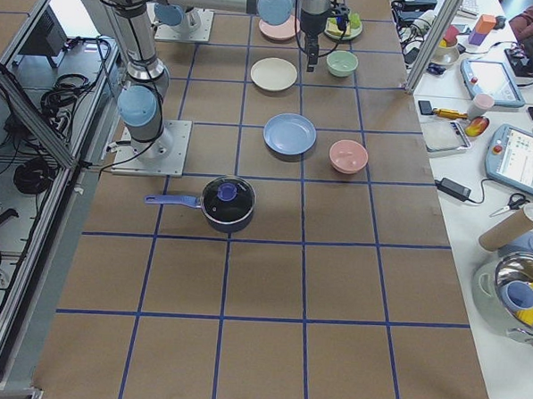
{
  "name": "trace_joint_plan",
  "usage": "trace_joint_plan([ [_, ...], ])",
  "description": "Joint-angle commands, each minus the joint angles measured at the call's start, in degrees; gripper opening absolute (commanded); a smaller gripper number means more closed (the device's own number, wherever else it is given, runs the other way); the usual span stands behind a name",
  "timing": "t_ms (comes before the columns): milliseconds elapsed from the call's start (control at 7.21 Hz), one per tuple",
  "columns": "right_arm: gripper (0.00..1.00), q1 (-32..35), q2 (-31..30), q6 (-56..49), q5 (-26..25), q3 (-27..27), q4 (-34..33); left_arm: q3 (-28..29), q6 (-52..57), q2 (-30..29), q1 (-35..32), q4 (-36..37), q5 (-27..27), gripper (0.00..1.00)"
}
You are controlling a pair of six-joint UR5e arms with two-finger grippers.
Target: Stack three plates with pink and blue
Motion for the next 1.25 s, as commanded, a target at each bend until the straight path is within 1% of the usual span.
trace_joint_plan([
  [0, 1.0, 0.03, 0.1, -0.62, -0.36, -0.35, 0.33, -0.05, -0.09, 0.04, 0.0, 0.0, 0.0, 1.0],
  [832, 1.0, 0.47, -0.25, -0.1, 0.25, -1.14, 0.77, -0.49, -0.09, 0.22, 0.0, 0.0, 0.0, 1.0],
  [970, 1.0, 0.3, -1.73, -0.45, 0.34, -3.31, 1.99, -0.41, 0.0, 0.13, -0.09, 0.0, 0.0, 1.0],
  [1109, 1.0, 0.73, -3.05, -0.02, 0.51, -6.9, 7.66, -0.4, 0.0, 0.22, 0.0, 0.0, 0.0, 1.0],
])
